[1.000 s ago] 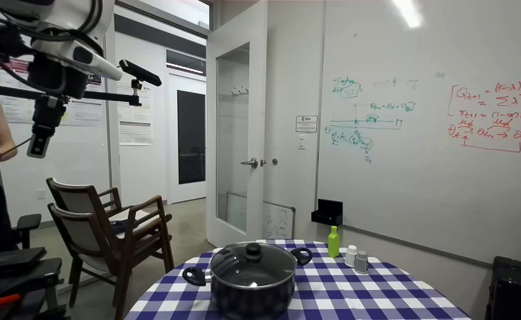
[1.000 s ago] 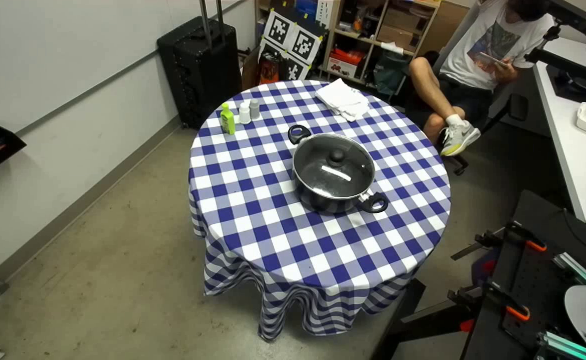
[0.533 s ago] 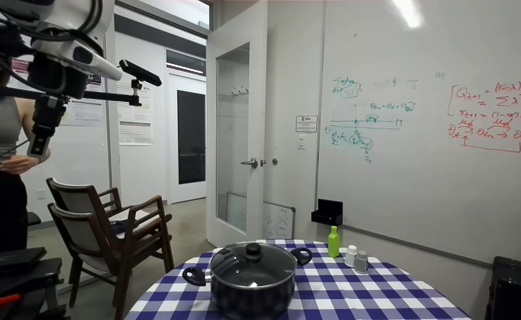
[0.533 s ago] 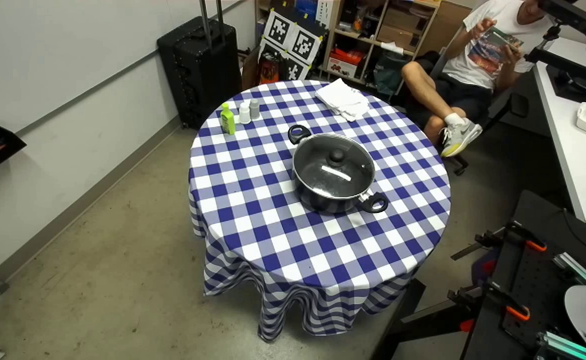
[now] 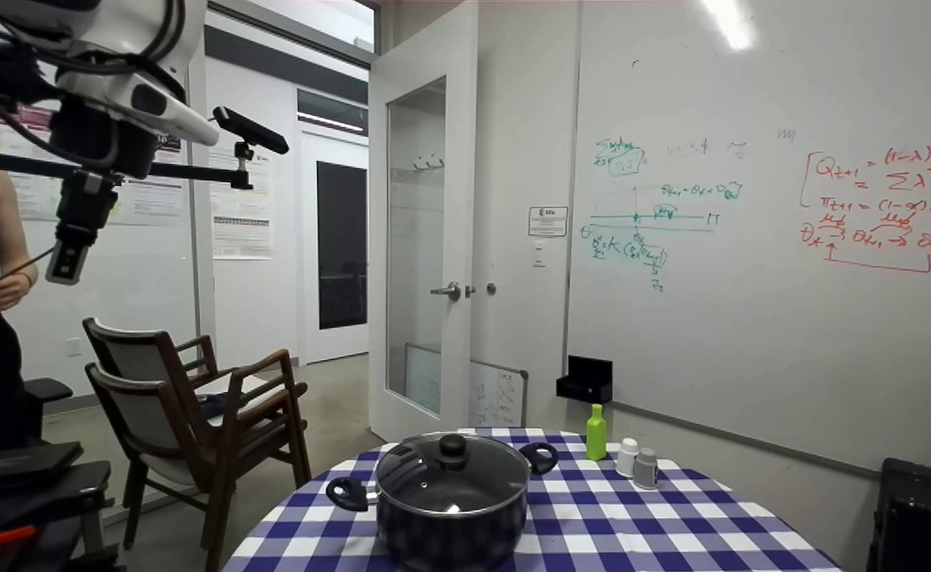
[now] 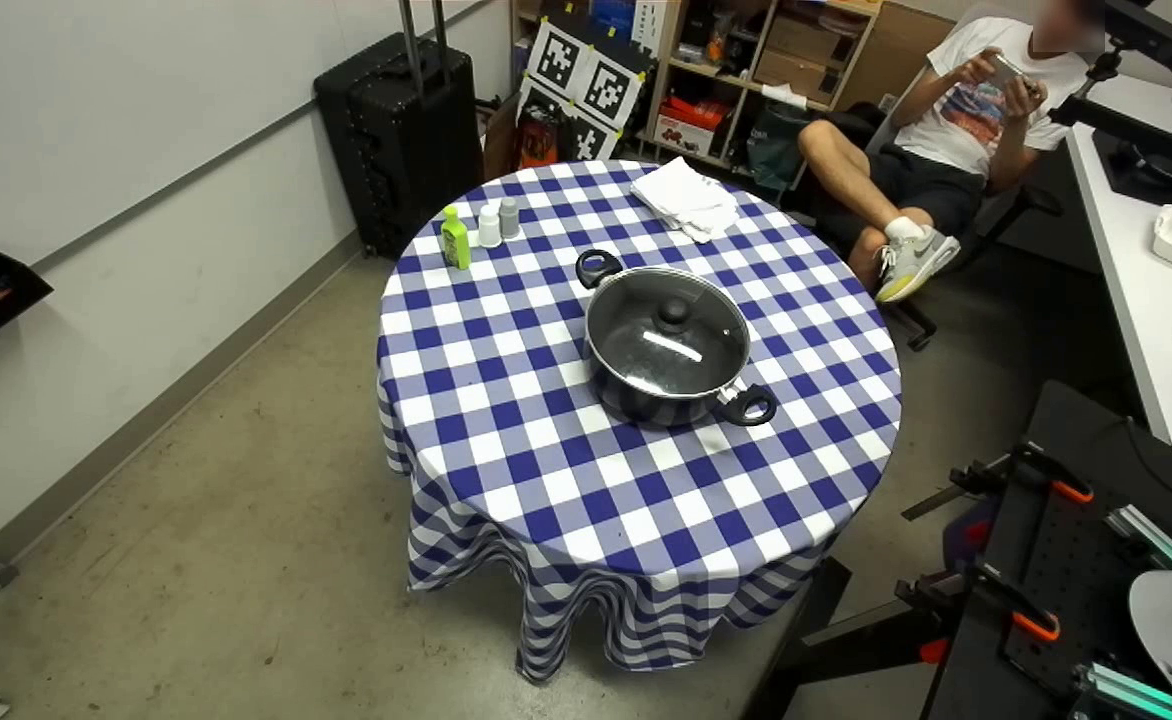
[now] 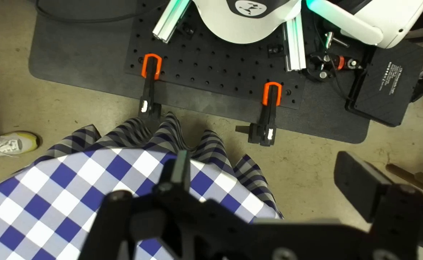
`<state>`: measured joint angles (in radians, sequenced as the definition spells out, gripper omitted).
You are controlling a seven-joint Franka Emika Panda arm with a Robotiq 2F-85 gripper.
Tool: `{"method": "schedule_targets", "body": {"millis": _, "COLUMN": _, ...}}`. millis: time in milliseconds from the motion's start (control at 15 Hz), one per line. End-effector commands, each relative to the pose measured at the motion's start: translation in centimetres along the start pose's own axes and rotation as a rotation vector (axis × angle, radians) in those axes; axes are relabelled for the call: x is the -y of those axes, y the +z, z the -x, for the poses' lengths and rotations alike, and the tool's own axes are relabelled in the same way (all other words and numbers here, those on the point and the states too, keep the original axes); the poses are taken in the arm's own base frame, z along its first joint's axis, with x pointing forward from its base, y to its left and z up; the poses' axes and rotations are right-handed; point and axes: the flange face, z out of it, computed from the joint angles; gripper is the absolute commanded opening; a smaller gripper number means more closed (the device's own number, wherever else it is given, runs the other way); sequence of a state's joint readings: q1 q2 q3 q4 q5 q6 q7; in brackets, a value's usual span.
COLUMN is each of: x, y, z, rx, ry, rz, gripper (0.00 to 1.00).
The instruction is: Take the lid off the pot
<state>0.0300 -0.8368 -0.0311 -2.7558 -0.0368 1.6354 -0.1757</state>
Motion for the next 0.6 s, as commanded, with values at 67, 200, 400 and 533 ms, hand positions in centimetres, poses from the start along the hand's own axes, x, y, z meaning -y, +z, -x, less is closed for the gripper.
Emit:
{"method": "schedule_targets", "body": {"millis": 67, "x": -2.9, "y": 0.5, "z": -2.4, "rx": 0.011, "ry": -0.063, "rz": 0.078, "gripper": 1.00}}
{"method": "schedule_targets", "body": {"millis": 200, "x": -4.0, "y": 0.3, "z": -4.7, "rx": -0.013, "ry": -0.115, "rz": 0.117, "gripper": 1.00}}
{"method": "schedule_targets", "body": {"millis": 400, "x": -5.1, "y": -0.2, "z": -8.4, "rx": -0.065, "ry": -0.168, "rz": 0.166, "gripper": 1.00}}
{"method": "schedule_targets", "body": {"millis": 533, "x": -6.0, "y": -0.7, "z": -11.5, "rx": -0.110, "ry": -0.177, "rz": 0.155, "gripper": 1.00}}
